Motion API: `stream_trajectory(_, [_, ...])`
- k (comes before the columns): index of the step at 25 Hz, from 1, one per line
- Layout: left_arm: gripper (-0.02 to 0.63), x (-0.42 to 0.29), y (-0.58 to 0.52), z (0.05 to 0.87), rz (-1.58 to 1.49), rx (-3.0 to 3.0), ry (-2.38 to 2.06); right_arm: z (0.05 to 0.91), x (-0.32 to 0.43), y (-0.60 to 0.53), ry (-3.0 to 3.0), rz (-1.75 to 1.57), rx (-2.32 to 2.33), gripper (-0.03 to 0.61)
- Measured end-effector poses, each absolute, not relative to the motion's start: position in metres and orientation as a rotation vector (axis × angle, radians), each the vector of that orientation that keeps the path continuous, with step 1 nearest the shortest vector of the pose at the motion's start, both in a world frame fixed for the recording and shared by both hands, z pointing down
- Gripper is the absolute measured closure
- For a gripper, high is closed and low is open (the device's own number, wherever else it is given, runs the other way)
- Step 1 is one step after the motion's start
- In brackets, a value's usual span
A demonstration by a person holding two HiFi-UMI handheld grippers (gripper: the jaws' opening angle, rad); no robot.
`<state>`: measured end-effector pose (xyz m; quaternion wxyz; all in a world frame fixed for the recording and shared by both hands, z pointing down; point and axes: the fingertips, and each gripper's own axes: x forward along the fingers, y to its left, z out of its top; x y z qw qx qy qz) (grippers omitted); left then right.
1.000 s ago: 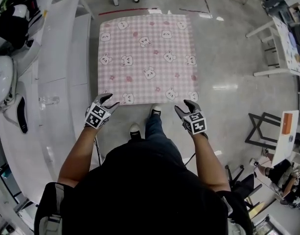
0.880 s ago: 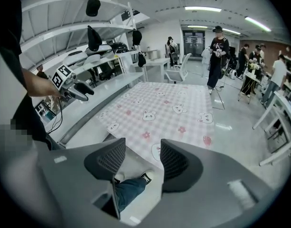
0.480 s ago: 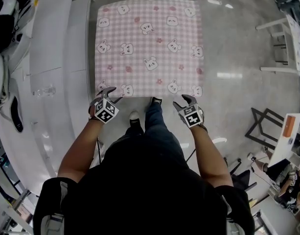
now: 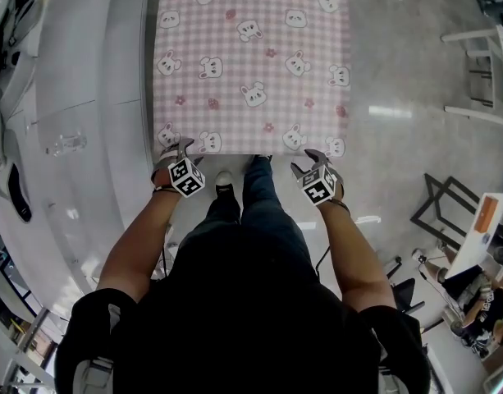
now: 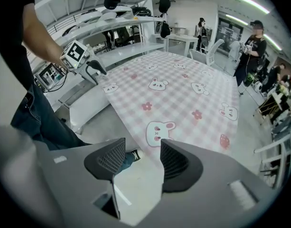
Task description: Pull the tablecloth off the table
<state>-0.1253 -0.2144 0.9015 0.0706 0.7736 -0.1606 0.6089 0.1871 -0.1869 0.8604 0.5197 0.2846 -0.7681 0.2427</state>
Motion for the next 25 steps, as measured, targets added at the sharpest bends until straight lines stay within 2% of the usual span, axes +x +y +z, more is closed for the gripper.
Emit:
stream_trajectory(5, [0.307, -0.118, -0.202, 0.936, 1.925, 2.330, -0.447, 0.892, 0.199, -0.177, -1.773, 0.510, 0.646, 0.316])
stream_trajectory(20, [0.294, -0.107, -0.220, 0.948, 2.005, 2.330, -0.446, 0.938, 0.213, -0.186, -1.612, 0.276, 0.512, 0.295])
stream_trajectory(25, [0.294, -0.102, -0.218, 0.927, 1.945, 2.372, -0.510, 0.930, 0.213, -0.187, -1.609, 0.198, 0.517, 0.310])
